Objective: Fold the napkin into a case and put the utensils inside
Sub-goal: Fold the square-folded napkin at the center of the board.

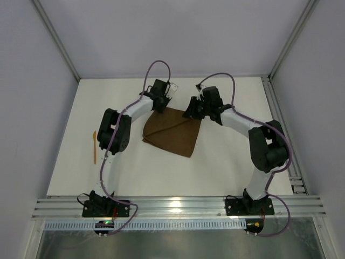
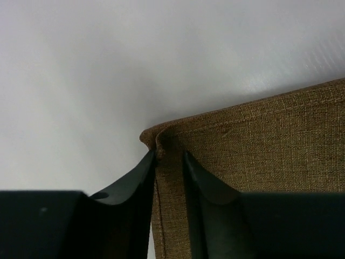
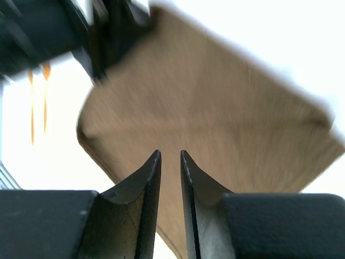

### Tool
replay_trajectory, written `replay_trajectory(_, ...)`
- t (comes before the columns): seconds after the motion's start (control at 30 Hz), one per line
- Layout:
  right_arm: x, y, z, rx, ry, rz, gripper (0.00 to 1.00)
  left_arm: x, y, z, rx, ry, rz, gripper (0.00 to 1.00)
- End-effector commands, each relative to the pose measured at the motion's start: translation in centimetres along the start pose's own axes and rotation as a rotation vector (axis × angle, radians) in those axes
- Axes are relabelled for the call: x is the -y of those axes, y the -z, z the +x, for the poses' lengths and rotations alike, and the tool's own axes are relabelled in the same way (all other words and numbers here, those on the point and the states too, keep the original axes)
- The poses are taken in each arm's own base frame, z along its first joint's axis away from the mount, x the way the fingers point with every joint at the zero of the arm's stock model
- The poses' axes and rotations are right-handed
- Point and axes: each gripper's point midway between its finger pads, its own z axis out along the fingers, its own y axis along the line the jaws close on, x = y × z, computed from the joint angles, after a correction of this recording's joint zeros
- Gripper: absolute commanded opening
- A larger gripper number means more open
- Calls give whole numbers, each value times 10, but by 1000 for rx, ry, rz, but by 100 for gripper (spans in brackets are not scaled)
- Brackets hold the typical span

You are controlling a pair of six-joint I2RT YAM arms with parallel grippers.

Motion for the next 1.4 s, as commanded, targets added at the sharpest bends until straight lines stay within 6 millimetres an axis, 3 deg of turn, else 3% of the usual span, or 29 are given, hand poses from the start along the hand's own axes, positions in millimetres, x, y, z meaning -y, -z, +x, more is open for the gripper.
replay_trajectory(0.0, 7, -5, -35, 54, -5, 33, 25, -7, 19, -13, 36, 49, -11, 32)
replay_trajectory(0.03, 15, -14, -40, 52, -20, 47, 25, -7, 27, -15, 45, 62, -12, 41)
replay_trajectory(0.13, 29, -34, -44, 31, -52, 67, 25, -8, 43, -20, 55, 77, -4, 53)
replay_trajectory(0.27, 38, -51, -46, 20, -69, 89, 24, -12, 87, -31, 88, 88, 1, 53)
replay_trajectory(0.33, 41, -56, -47, 26, -76, 96, 24, -5, 103, -25, 71, 87, 44, 48)
replay_trajectory(0.47, 53, -62, -41, 14, -90, 128, 24, 14, 127, 16, -20, 81, 121, 37)
replay_trajectory(0.5, 56, -61, -40, 10, -95, 134, 24, 21, 131, 38, -64, 77, 135, 35)
replay_trajectory(0.63, 65, -60, -31, -5, -121, 148, 24, 32, 131, 99, -198, 48, 143, 26)
replay_trajectory(0.73, 64, -59, -30, -4, -126, 137, 24, 36, 129, 127, -257, 34, 137, 24)
replay_trajectory(1.1, 63, -50, -27, 3, -109, 143, 24, 42, 140, 151, -294, 21, 151, 20)
replay_trajectory(1.27, 61, -45, -31, 14, -87, 145, 24, 43, 148, 158, -293, -34, 166, 27)
replay_trajectory(1.37, 52, -37, -39, 28, -36, 120, 24, 54, 159, 150, -244, -51, 244, 35)
